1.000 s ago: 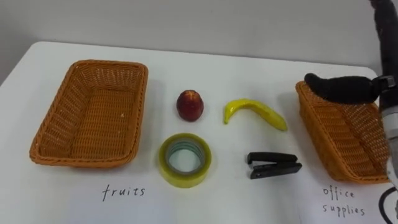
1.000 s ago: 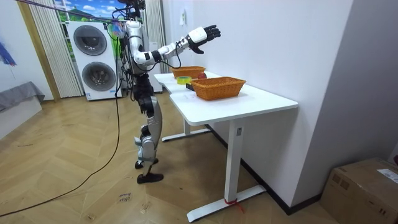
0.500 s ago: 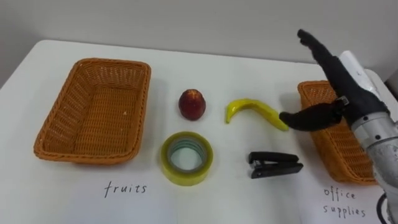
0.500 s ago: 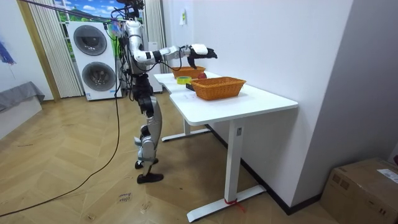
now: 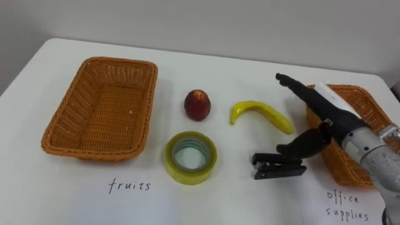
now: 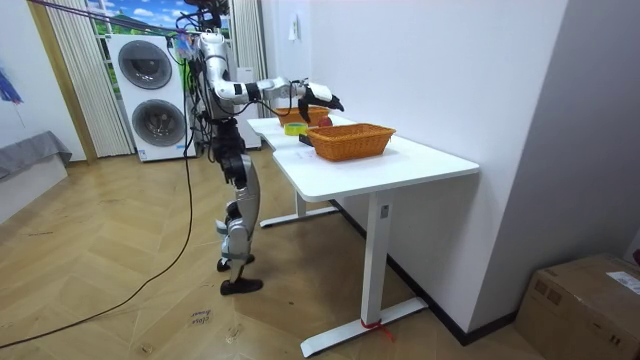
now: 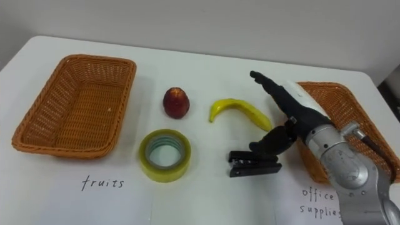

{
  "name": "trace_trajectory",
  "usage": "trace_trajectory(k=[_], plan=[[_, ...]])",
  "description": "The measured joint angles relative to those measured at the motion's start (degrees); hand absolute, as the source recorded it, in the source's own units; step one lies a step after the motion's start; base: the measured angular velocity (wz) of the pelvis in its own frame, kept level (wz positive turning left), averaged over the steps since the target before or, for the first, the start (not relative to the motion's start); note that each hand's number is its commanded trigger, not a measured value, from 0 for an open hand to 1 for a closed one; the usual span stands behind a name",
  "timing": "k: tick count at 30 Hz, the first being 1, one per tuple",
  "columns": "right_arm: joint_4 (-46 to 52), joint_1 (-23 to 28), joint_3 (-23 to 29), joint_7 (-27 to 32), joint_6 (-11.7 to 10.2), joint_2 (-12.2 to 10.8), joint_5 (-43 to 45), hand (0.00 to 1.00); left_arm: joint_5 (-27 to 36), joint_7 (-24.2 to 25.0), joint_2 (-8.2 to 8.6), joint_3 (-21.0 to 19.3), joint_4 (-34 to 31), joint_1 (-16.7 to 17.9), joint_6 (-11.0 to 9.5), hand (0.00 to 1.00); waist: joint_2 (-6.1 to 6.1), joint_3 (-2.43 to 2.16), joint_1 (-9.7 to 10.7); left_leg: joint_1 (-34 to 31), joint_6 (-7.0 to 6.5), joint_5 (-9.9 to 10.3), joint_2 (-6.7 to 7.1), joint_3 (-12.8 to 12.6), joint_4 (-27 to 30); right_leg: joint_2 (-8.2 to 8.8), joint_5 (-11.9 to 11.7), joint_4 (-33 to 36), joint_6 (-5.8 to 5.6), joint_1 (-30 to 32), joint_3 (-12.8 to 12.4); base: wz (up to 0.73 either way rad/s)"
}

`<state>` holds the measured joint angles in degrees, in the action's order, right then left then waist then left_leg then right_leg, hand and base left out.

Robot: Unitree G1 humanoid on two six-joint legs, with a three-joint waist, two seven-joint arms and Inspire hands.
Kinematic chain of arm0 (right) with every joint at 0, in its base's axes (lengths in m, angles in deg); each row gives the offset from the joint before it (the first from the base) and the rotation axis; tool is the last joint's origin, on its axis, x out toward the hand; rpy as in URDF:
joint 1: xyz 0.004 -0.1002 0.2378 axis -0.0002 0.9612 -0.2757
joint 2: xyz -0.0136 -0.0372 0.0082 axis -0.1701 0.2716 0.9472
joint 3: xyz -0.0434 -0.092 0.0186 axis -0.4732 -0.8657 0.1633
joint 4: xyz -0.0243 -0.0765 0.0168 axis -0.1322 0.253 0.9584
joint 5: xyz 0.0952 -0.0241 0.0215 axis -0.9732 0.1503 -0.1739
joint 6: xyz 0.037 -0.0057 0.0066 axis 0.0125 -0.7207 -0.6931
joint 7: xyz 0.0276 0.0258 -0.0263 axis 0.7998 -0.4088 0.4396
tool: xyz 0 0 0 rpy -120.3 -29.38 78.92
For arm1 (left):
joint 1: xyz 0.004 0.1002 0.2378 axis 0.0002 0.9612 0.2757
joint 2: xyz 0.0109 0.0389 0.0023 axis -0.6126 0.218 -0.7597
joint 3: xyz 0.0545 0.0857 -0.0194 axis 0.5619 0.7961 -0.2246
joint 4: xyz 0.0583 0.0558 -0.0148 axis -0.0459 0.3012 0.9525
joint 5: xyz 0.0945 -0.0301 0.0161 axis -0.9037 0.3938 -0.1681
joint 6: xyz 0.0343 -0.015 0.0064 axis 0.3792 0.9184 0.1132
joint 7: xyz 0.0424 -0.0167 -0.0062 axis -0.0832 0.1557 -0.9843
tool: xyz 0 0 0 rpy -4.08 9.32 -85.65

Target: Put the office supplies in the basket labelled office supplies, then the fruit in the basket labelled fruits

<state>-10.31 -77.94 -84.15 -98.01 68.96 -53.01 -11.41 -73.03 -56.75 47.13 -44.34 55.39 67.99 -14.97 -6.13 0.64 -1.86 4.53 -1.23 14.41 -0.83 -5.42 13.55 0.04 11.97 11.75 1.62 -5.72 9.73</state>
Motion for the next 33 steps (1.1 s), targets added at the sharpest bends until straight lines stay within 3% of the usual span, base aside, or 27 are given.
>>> trace_trajectory(k=[13,25,33], plan=[[-2.0,0.0,0.0,-6.2,0.0,0.0,0.8,0.00,0.0,0.6,-0.75,0.0,0.0,-1.2,0.0,0.00,-0.66,-0.24,-0.3,-0.1,0.02,0.0,-0.16,0.0,0.0,-0.13,-0.1,0.0,0.04,0.7,-0.3,0.00],[-2.8,0.0,-0.1,-10.1,1.4,0.0,2.3,0.00,0.0,0.6,-1.36,0.0,0.0,-2.2,0.0,0.00,-1.04,0.00,-0.4,-0.5,0.02,0.0,-0.22,0.0,-0.2,-0.19,-0.3,0.0,0.08,0.7,-0.3,0.00],[-5.4,0.0,-3.1,-11.2,3.5,0.0,6.8,0.00,0.2,-0.2,-1.45,1.2,-0.2,-2.6,0.0,0.00,-1.14,-0.03,-1.6,-0.6,0.02,0.0,-0.26,0.0,-0.1,-0.18,-0.4,-0.1,0.04,0.8,-0.3,0.00]])
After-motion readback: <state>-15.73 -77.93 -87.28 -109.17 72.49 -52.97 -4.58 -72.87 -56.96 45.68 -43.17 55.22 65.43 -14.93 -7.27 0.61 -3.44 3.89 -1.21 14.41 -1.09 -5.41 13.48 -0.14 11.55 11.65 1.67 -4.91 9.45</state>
